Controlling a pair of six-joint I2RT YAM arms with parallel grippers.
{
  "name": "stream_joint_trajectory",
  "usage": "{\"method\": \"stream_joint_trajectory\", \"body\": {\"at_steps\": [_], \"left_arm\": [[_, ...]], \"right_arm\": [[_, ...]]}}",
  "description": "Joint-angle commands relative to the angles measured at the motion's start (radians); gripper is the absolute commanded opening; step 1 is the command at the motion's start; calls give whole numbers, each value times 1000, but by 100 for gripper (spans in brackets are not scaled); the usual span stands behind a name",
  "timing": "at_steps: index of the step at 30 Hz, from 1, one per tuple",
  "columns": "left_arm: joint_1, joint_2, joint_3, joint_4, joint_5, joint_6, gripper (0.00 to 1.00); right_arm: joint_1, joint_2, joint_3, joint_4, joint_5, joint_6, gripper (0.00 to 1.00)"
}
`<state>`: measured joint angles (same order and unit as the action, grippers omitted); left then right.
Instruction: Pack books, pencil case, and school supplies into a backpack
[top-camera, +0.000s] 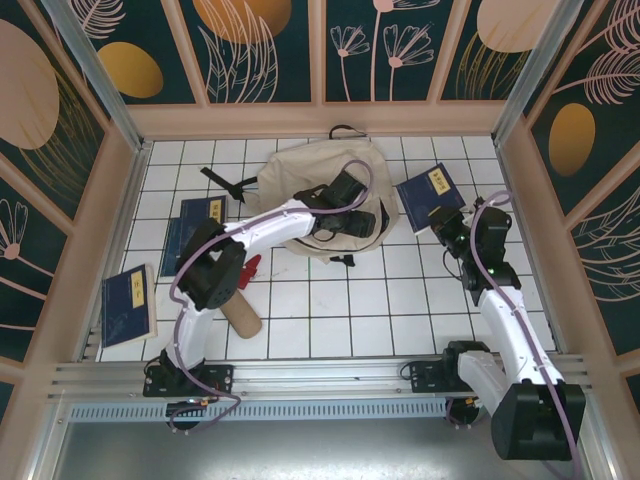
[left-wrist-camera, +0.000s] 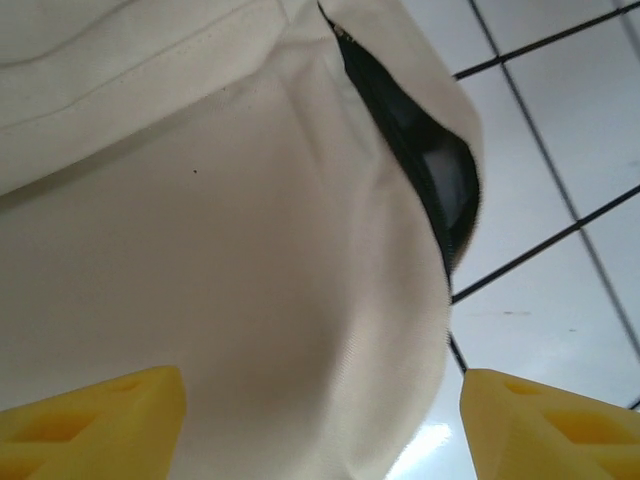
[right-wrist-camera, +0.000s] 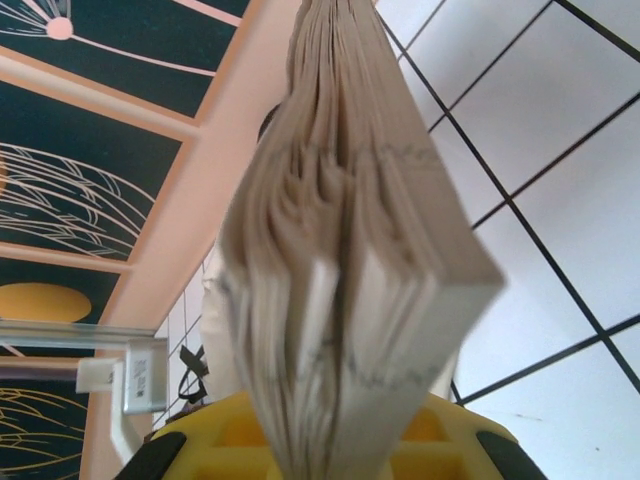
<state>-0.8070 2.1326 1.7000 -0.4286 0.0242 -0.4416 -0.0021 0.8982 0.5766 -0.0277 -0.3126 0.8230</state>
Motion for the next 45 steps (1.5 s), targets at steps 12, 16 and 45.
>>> {"method": "stream_joint_trajectory", "body": {"at_steps": [12,16,45], "left_arm": [[6,147,180,-235,-96,105,30],[6,121,218,-214,-140,83,10],[26,-59,362,-25,-174,-11,3]], "right_arm": [[-11,-33,-27,26,-33,15,0],[-12,-39,-20,17,-32,15,0],[252,-101,-99,66,-146,41,0]]}}
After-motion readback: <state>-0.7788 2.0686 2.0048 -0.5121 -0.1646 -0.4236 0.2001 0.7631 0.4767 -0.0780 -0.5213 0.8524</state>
